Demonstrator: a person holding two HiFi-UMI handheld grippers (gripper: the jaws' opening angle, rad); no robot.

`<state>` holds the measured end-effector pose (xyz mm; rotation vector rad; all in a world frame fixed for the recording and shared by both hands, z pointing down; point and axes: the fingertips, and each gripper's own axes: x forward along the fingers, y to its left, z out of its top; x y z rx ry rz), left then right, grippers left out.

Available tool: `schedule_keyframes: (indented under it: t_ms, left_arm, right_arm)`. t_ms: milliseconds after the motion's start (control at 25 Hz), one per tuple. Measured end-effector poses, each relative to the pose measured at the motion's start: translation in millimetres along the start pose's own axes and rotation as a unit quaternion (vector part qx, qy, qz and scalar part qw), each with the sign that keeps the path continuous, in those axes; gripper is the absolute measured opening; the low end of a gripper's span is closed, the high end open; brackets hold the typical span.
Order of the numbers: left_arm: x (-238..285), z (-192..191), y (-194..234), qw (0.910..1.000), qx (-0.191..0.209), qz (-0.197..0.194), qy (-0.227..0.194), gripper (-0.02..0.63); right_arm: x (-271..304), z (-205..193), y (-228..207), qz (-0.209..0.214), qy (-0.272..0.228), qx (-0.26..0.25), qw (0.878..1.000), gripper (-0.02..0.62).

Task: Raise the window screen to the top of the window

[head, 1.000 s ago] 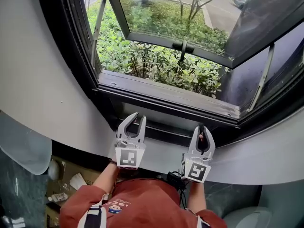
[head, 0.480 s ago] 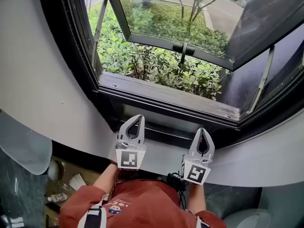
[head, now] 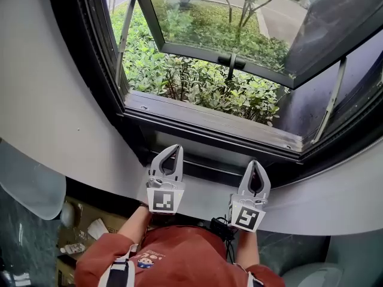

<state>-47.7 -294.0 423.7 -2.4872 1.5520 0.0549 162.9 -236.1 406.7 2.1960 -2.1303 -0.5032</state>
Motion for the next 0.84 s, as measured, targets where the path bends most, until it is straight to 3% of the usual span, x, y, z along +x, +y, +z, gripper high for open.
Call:
schedule_keyframes:
  t_ms: [840]
  left_arm:
    - [0.6, 1.8, 0.3, 1.0, -0.007, 0.0, -0.006, 0.006]
  right_arm:
    - [2.8, -0.3, 3.3, 0.002, 0.0, -0.008, 1.0, 0.011]
